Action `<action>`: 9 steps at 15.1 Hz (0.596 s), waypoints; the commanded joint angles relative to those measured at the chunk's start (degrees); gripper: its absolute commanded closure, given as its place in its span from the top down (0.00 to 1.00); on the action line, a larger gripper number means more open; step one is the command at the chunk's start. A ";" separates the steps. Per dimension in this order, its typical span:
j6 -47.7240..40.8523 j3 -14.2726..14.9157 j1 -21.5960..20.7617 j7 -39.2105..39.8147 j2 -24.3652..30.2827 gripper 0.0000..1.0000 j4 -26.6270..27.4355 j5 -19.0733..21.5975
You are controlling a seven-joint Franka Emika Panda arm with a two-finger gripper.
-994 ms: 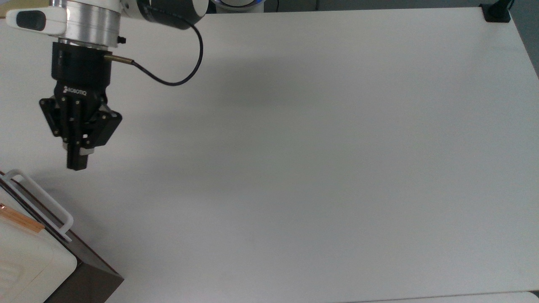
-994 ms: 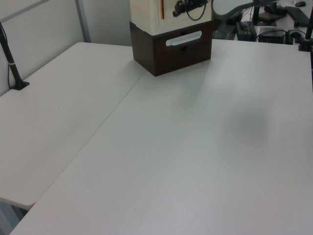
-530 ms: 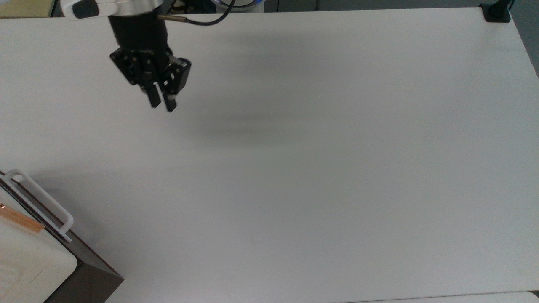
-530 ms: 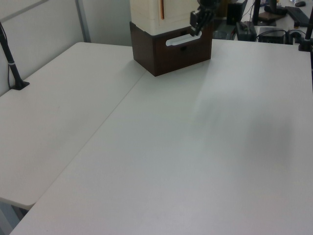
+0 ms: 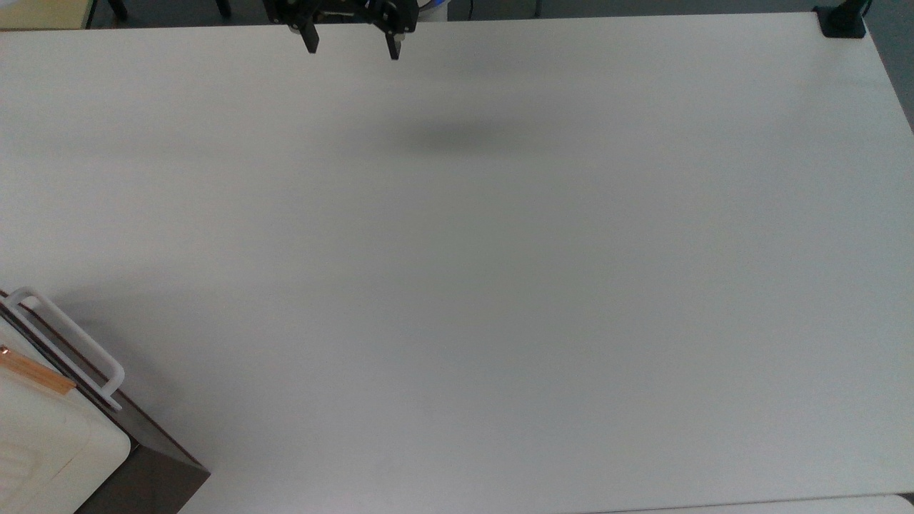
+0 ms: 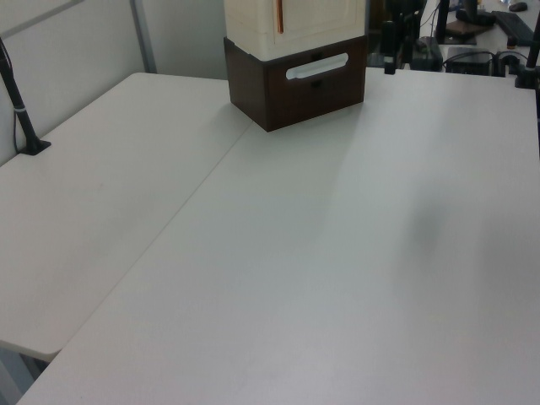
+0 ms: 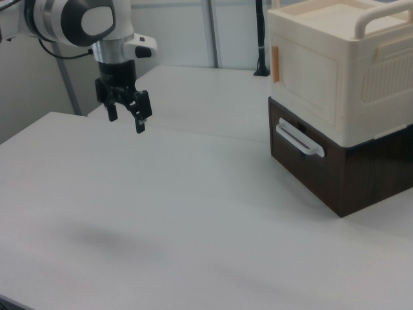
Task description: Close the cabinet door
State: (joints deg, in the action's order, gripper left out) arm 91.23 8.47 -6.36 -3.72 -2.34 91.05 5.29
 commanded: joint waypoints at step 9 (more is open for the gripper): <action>-2.02 0.49 0.38 4.16 0.84 1.00 0.54 -0.72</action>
State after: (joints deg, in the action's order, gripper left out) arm 88.99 8.74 -5.60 -0.45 -2.05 91.36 5.29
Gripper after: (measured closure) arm 0.000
